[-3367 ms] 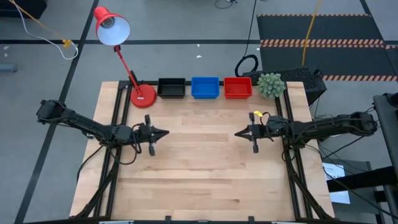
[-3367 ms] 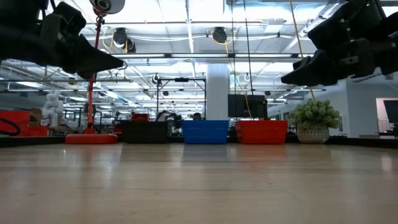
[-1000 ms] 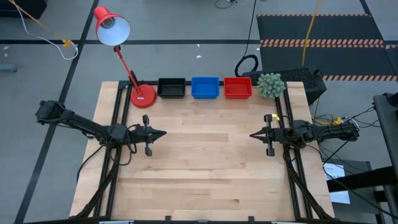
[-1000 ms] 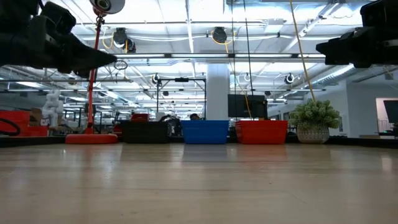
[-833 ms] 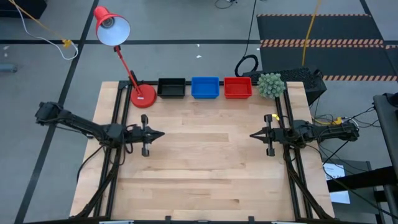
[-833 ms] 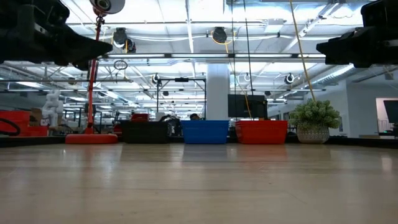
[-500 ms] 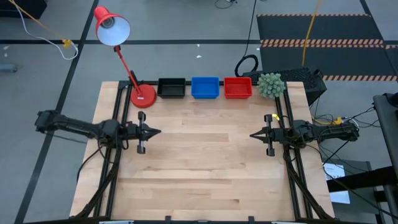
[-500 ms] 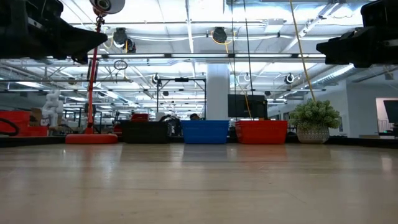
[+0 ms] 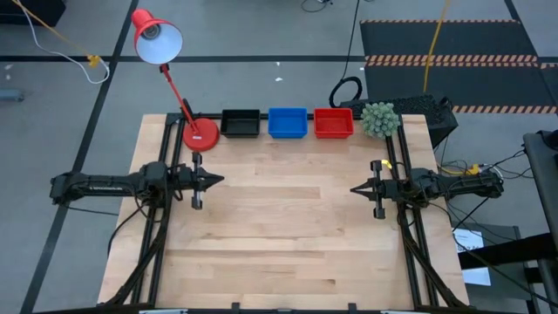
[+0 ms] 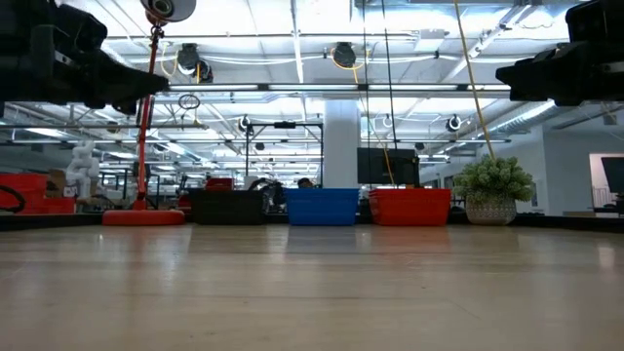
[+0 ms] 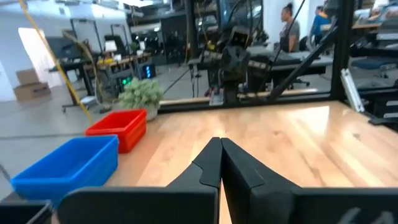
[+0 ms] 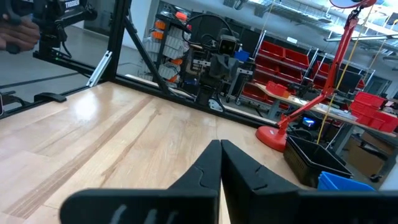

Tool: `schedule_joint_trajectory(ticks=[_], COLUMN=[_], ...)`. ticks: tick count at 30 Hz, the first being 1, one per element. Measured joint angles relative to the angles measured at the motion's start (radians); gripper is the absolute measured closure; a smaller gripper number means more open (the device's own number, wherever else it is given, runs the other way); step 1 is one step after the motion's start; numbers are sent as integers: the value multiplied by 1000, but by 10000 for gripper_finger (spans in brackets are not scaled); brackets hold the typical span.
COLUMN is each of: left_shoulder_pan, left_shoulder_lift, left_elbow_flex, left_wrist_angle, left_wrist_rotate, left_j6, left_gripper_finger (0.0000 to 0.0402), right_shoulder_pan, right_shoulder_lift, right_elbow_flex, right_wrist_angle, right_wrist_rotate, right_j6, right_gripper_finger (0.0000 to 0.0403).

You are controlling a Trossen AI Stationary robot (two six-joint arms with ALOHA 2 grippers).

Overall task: Stack baskets by color
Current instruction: Return to Home Position

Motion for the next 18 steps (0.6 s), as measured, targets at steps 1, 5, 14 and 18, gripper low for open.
schedule_joint_trajectory(ticks=[1, 5, 14, 18], left_shoulder_pan=[6, 16, 16, 16], left_shoulder_lift=[-8, -40, -142, -213], left_elbow_flex=[0, 0, 0, 0], left_wrist_angle=[-19, -80, -203, -272], left_wrist_rotate=[0, 0, -6, -40], left_j6=[-3, -21, -23, -16], left_gripper_finger=[396, 397, 399, 399], right_shoulder_pan=[0, 0, 0, 0], right_shoulder_lift=[0, 0, 0, 0], right_elbow_flex=[0, 0, 0, 0], right_wrist_angle=[0, 0, 0, 0], right_wrist_rotate=[0, 0, 0, 0], right_j6=[0, 0, 0, 0], right_gripper_finger=[403, 403, 403, 403])
